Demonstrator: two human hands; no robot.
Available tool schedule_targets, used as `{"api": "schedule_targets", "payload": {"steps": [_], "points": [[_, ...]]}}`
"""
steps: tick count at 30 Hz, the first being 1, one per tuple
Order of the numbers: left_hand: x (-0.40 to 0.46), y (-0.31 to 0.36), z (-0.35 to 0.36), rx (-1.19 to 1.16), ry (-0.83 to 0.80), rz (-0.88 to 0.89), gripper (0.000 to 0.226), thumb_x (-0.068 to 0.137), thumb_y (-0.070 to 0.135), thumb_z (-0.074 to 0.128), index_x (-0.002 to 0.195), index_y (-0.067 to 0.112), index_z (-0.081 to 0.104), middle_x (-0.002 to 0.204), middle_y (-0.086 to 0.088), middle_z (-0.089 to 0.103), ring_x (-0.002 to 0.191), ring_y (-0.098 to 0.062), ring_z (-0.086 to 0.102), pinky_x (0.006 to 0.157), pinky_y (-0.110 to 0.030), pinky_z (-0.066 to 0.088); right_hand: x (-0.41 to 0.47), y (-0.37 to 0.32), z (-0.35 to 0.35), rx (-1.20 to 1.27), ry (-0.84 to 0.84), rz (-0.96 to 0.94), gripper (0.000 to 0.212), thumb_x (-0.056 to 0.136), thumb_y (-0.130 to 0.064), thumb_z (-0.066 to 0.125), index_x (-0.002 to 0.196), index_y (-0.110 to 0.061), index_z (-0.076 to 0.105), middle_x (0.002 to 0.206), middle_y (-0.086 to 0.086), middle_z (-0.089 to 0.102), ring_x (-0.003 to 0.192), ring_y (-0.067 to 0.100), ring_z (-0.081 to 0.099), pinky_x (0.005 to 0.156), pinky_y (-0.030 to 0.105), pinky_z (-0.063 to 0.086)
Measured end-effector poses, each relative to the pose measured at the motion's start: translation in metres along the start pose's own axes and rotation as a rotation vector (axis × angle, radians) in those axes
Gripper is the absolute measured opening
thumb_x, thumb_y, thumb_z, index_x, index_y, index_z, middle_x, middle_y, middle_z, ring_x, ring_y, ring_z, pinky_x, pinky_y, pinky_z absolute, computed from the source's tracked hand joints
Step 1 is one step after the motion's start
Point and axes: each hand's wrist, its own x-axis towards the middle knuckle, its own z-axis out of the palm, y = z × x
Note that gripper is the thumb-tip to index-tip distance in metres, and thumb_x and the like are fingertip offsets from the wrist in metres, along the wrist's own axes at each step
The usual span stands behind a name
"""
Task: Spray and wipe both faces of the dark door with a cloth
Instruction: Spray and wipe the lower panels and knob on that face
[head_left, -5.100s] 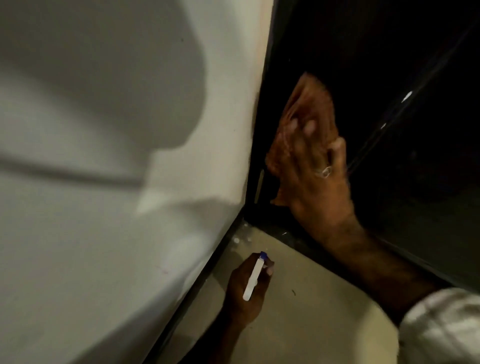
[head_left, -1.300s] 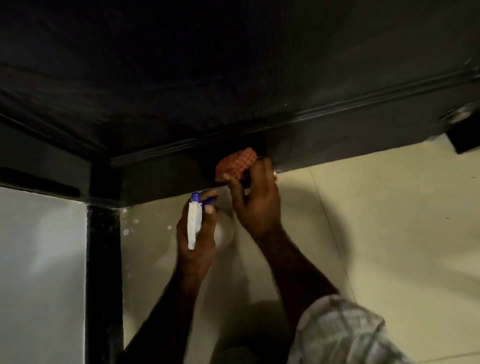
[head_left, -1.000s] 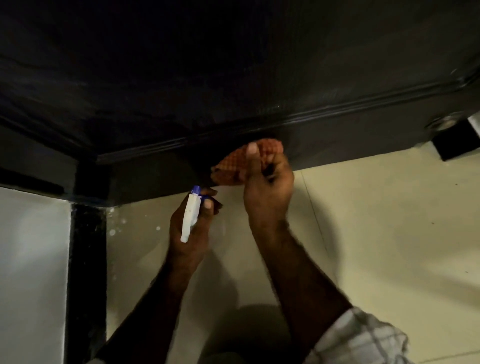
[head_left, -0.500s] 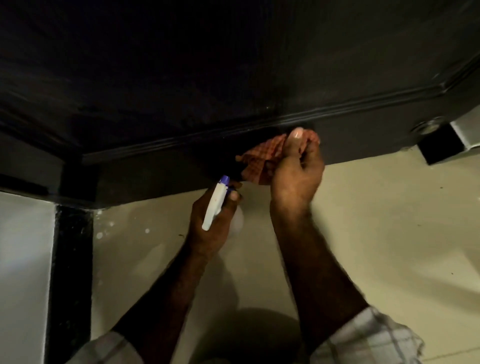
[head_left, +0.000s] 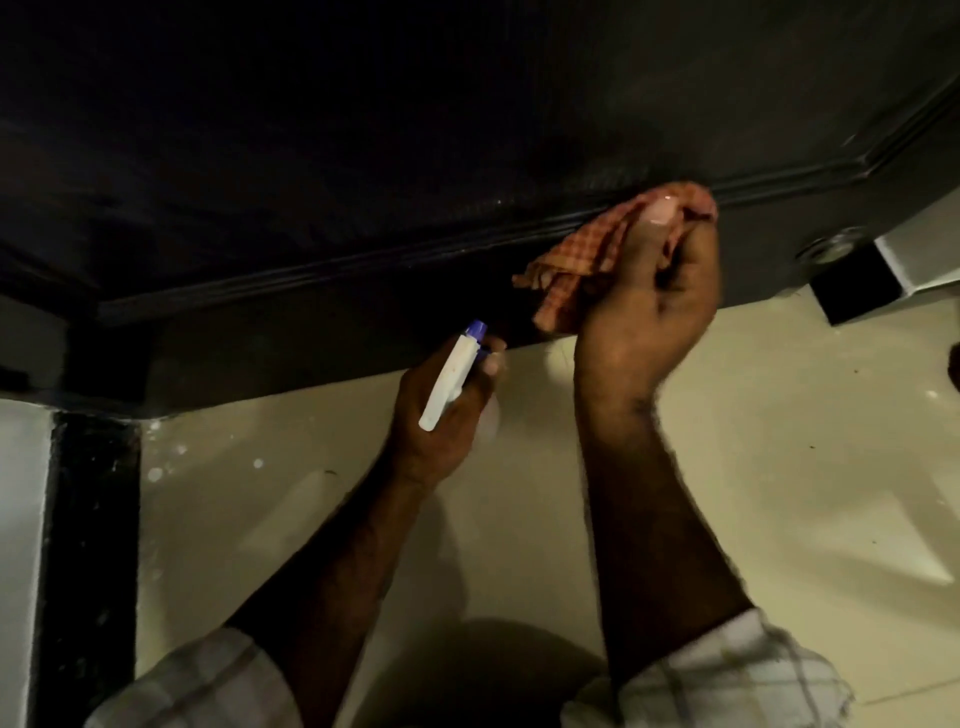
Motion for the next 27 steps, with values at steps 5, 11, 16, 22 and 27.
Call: {"api": "schedule_targets", "payload": {"steps": [5, 11, 16, 22, 27], "points": [[0.007, -0.003, 0.009, -0.004, 0.002, 0.056, 0.033, 0.101, 0.040, 0.062, 0.117, 0.013, 0.073, 0.108, -0.004, 0.077, 0.105, -0.026, 0.074, 0.095, -0.046, 0.059, -0.030, 0.073, -0.031, -0.244, -0.114, 0.362, 0.031, 0.112, -0.018, 0.055, 0.132, 0.003, 0.065, 0.114, 0.014, 0.073, 0.103, 0.019, 0.069, 0.096, 0.045, 0.059], [0.013, -0.002, 0.015, -0.055, -0.055, 0.021, 0.031, 0.101, 0.039, 0.065, 0.116, 0.013, 0.074, 0.104, -0.001, 0.077, 0.103, -0.021, 0.075, 0.090, -0.031, 0.058, 0.040, 0.018, -0.017, 0.037, 0.171, 0.287, 0.025, 0.110, -0.026, 0.055, 0.107, -0.012, 0.075, 0.100, -0.001, 0.078, 0.101, 0.014, 0.074, 0.097, 0.035, 0.059], [0.024, 0.006, 0.033, -0.151, -0.078, 0.031, 0.030, 0.095, 0.041, 0.068, 0.114, 0.018, 0.076, 0.103, -0.003, 0.077, 0.098, -0.024, 0.074, 0.092, -0.039, 0.058, -0.003, 0.058, -0.028, -0.177, 0.053, 0.175, 0.044, 0.109, -0.027, 0.055, 0.137, 0.005, 0.065, 0.120, -0.007, 0.074, 0.116, -0.016, 0.060, 0.100, 0.010, 0.046], [0.028, 0.010, 0.046, -0.122, -0.050, 0.018, 0.004, 0.099, 0.028, 0.075, 0.103, 0.030, 0.076, 0.094, 0.015, 0.078, 0.095, 0.001, 0.072, 0.085, -0.013, 0.052, 0.032, 0.060, -0.022, -0.003, 0.117, 0.685, 0.046, 0.105, -0.048, 0.051, 0.108, -0.007, 0.073, 0.093, 0.010, 0.079, 0.086, 0.028, 0.076, 0.085, 0.044, 0.066], [0.038, 0.020, 0.076, -0.179, -0.085, 0.016, 0.027, 0.093, 0.041, 0.069, 0.109, 0.020, 0.077, 0.092, 0.006, 0.077, 0.090, -0.012, 0.073, 0.086, -0.029, 0.056, 0.035, 0.049, -0.040, -0.153, 0.063, -0.078, 0.018, 0.110, -0.006, 0.054, 0.125, -0.002, 0.065, 0.093, -0.021, 0.068, 0.088, -0.010, 0.063, 0.084, 0.005, 0.045]]}}
